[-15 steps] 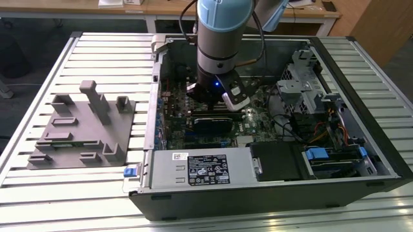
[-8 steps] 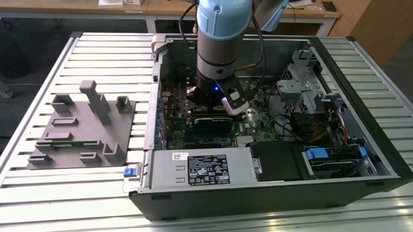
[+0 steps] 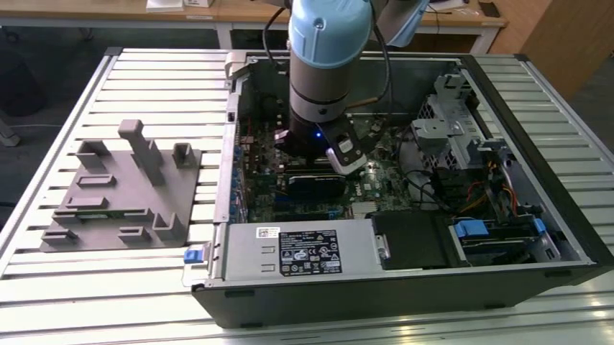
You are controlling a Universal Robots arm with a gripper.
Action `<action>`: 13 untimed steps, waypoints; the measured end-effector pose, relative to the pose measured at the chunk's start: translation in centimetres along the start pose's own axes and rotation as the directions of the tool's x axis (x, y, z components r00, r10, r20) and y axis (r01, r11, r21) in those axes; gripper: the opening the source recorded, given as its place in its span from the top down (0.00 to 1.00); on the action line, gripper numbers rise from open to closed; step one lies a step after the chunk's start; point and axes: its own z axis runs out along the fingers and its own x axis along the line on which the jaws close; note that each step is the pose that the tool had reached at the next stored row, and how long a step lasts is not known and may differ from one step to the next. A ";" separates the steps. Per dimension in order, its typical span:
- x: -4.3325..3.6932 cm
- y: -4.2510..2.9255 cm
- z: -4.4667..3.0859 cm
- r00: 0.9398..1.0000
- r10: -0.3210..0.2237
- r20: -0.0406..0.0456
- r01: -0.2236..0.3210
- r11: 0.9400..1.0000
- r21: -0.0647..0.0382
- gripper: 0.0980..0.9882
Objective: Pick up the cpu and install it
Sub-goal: 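Install the second cpu locking lever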
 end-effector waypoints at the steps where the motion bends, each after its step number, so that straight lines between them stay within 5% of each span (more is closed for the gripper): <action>1: 0.07 -0.04 0.06 1.000 0.000 0.000 0.000 1.000 -0.006 0.99; 7: 0.44 -0.25 0.53 1.000 0.000 0.000 0.000 0.999 -0.034 0.99; 13: 0.79 -0.34 0.87 1.000 0.001 0.001 -0.001 0.999 -0.048 0.99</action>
